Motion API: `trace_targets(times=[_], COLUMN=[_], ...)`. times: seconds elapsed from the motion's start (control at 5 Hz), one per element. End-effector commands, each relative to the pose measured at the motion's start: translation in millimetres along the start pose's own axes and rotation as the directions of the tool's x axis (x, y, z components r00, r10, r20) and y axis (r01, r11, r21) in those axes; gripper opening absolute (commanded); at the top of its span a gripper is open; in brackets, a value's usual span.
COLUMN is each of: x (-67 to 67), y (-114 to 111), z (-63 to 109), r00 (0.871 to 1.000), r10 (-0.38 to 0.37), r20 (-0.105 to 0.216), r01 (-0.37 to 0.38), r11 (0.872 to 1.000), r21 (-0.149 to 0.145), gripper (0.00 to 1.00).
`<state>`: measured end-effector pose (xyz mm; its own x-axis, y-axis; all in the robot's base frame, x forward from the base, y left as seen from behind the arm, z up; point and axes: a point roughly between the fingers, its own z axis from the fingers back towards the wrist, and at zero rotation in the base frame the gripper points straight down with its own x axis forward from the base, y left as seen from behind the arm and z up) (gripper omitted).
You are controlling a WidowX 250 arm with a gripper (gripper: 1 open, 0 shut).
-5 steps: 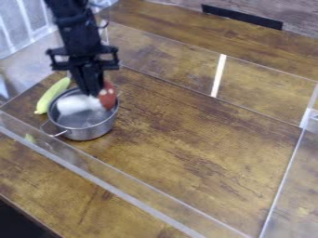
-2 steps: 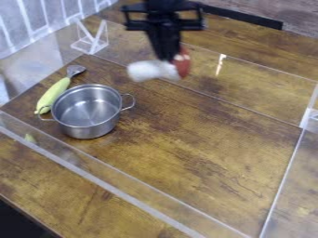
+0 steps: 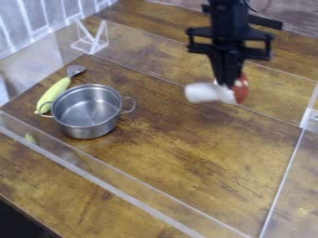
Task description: Remove the mushroom from the silver pot and put it on the table
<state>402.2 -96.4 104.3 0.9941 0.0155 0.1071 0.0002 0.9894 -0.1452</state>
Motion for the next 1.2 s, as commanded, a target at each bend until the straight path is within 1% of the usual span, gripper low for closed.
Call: trace_targets(times=[0.0, 0.2, 0.4, 0.6, 0.8, 1.0], x=[13.0, 22.3, 29.4, 31.6, 34.2, 37.5], y=[-22, -27, -30, -31, -31, -29], z=[8.8, -9.3, -27.3, -40.6, -52.4, -62.7], r00=[0.996, 0.996, 0.996, 0.996, 0.997, 0.997], r10=[-0.031, -0.043, -0.051, -0.06, -0.067, -0.073], r20=[0.079, 0.08, 0.075, 0.06, 0.044, 0.026], r01=[0.032, 0.043, 0.05, 0.059, 0.065, 0.072], r11=[0.999, 0.999, 0.999, 0.998, 0.997, 0.996], r21=[-0.011, -0.003, 0.006, 0.019, 0.037, 0.052], gripper=[0.0, 0.0, 0.0, 1.0, 0.0, 0.0])
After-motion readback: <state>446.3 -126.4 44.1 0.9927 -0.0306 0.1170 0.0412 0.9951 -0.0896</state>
